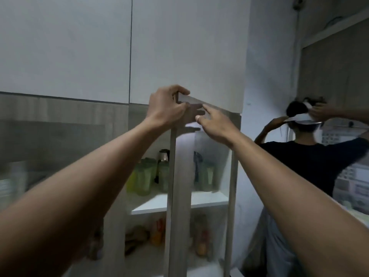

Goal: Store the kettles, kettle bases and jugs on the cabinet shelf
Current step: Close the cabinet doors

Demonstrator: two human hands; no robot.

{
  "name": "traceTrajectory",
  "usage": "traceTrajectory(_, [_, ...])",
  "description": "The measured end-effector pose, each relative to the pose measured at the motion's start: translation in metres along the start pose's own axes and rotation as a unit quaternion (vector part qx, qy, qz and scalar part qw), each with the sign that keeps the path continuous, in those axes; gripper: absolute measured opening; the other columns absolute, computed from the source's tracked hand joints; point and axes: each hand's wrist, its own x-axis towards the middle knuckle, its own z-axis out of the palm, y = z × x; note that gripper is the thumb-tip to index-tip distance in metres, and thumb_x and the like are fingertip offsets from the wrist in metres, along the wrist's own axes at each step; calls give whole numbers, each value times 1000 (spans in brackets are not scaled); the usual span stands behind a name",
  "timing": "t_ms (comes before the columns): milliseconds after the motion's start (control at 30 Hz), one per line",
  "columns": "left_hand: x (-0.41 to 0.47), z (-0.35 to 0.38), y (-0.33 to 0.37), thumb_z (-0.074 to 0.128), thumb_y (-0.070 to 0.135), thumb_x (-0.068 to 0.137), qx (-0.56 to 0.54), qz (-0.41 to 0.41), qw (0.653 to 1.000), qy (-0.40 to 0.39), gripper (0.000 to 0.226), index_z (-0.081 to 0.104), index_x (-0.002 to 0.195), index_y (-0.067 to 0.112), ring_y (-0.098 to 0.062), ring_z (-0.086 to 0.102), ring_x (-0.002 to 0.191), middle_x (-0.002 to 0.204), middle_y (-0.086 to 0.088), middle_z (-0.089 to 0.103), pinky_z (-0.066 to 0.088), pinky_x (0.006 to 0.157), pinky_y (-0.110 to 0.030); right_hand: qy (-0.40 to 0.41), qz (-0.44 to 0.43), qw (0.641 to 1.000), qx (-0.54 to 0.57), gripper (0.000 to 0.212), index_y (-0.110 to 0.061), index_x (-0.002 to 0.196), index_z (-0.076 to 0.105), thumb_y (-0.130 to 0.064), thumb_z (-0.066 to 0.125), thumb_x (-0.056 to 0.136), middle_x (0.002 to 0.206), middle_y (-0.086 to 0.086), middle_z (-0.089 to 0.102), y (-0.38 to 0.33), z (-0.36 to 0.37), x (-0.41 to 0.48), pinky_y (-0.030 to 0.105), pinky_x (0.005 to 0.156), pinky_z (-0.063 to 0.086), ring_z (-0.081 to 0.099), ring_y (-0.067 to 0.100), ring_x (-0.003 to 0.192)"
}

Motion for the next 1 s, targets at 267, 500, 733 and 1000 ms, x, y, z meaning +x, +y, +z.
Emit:
traceTrajectory(267, [8,3,-103,57,9,82,435,131,883,115,28,77,99,17,-42,52,124,135,-10,62,41,94,-53,-49,6,996,-70,76,-27,163,1,-45,44,103,170,16,7,40,82,76,49,125,18,12,34,156])
traceTrajectory(500, [12,63,-175,46,9,93,513,7,858,38,54,42,146,1,-42,15,150,159,-21,29,8,120,-60,-68,27,987,-144,75,-28,163,0,-45,42,103,170,15,-7,94,96,130,59,124,14,0,34,157])
traceTrajectory(733, [30,94,-220,31,33,104,408,-63,911,-6,58,26,154,6,-34,-1,153,165,-18,8,10,123,-48,-100,19,983,-154,75,-29,162,-3,-40,43,104,168,15,-16,132,119,163,63,123,4,-10,34,156])
traceTrajectory(1000, [36,107,-262,34,40,103,377,-102,919,-61,57,27,155,15,-26,0,154,167,-8,4,22,121,-51,-88,-16,981,-172,77,-27,163,-4,-38,44,104,168,18,-17,155,144,194,62,122,0,-14,35,155])
